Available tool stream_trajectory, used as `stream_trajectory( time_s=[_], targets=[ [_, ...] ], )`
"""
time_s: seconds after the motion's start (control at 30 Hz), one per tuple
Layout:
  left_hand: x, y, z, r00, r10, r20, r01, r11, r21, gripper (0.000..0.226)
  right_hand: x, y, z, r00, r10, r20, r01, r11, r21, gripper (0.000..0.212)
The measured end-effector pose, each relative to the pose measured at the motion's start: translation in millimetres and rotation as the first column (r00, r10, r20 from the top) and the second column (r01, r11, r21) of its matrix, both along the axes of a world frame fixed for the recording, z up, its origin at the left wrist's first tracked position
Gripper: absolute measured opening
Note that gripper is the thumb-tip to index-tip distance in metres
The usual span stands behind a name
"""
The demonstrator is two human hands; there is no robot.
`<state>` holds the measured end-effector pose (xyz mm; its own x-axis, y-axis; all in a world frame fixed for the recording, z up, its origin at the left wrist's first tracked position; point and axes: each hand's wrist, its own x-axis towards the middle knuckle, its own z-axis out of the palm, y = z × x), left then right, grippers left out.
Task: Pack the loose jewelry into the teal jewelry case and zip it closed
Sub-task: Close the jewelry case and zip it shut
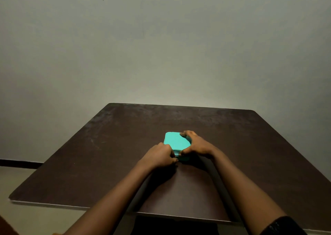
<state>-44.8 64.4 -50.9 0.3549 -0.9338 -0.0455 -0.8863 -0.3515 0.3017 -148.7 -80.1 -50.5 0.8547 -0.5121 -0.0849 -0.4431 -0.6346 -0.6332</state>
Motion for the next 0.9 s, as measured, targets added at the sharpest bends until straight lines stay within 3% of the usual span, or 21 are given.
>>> stream_trajectory(
  time_s=[0.2,0.33,0.43,0.67,0.73,0.8,0.9],
  targets=[
    [-1,0,8,0.999,0.027,0.023,-0.027,1.0,0.016,0.032,-5,1,-4,1.0,-0.022,0.013,0.021,0.999,0.047,0.089],
    [10,-3,22,0.99,0.126,0.059,-0.115,0.98,-0.162,0.033,-6,2,-4,1.0,-0.023,-0.012,0.023,1.0,-0.017,0.084],
    [20,-16,21,0.985,0.168,-0.028,-0.168,0.935,-0.312,0.03,-7,6,-5,0.998,-0.055,-0.019,0.054,0.997,-0.063,0.085],
    [32,-70,4,0.974,0.147,-0.17,-0.175,0.971,-0.165,0.051,-16,25,-19,0.984,-0.174,0.046,0.179,0.971,-0.158,0.095],
    [31,-79,2,0.975,0.146,-0.168,-0.168,0.978,-0.127,0.054,-19,40,-26,0.934,-0.307,0.183,0.346,0.905,-0.247,0.085],
    [29,-83,-2,0.972,0.153,-0.18,-0.173,0.98,-0.1,0.056,-21,58,-31,0.868,-0.386,0.312,0.485,0.796,-0.363,0.062],
    [29,-83,-11,0.967,0.152,-0.203,-0.178,0.977,-0.116,0.056,-19,77,-37,0.838,-0.387,0.384,0.539,0.691,-0.482,0.04]
  ],
)
